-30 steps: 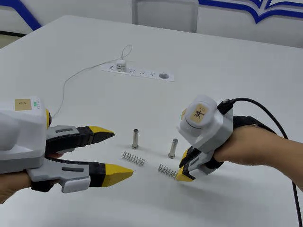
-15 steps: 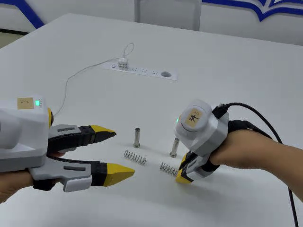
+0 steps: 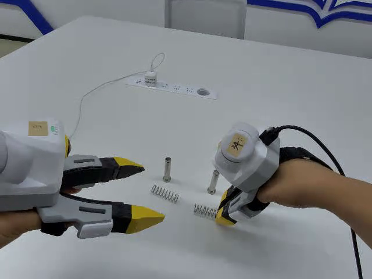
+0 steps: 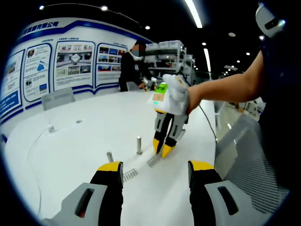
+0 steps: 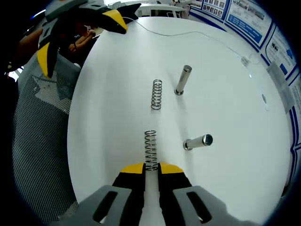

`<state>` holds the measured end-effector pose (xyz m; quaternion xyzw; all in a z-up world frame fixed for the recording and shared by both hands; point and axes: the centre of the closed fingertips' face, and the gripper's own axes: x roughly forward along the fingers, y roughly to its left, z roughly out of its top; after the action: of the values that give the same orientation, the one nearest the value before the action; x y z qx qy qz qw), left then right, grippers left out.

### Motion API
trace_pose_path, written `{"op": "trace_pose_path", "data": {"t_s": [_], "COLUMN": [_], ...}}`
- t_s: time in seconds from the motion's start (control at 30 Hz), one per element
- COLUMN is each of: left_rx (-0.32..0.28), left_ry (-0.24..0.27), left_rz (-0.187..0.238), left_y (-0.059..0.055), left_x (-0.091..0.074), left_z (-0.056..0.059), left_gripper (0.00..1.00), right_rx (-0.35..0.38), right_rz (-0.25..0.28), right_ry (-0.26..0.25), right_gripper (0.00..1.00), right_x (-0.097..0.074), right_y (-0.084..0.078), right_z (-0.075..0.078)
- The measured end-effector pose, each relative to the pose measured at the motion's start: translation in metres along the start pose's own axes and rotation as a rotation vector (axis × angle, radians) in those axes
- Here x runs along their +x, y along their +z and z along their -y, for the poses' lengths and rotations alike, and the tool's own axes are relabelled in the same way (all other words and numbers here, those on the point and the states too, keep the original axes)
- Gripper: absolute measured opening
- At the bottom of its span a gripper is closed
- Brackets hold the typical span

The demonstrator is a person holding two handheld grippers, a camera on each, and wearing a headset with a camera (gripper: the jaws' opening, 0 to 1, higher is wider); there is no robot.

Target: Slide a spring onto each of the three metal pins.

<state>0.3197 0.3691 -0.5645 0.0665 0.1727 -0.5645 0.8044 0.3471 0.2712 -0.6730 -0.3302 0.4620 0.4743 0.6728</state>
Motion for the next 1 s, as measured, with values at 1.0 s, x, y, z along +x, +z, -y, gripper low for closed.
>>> {"op": "trace_pose_path", "data": {"t_s": [1.0], "left_rx": [0.15], "left_ry": [-0.136], "left_rz": [-0.097], "left_y": [-0.007], "left_x": [0.043], "left_z": [0.009], "left_gripper": [0.33], "right_rx": [-0.127], "right_rz": [0.099], "right_ry": [0.031], "right_gripper": [0.11], "right_x": [-0.052], "right_y": [0.05], "right_z": [-0.033]}}
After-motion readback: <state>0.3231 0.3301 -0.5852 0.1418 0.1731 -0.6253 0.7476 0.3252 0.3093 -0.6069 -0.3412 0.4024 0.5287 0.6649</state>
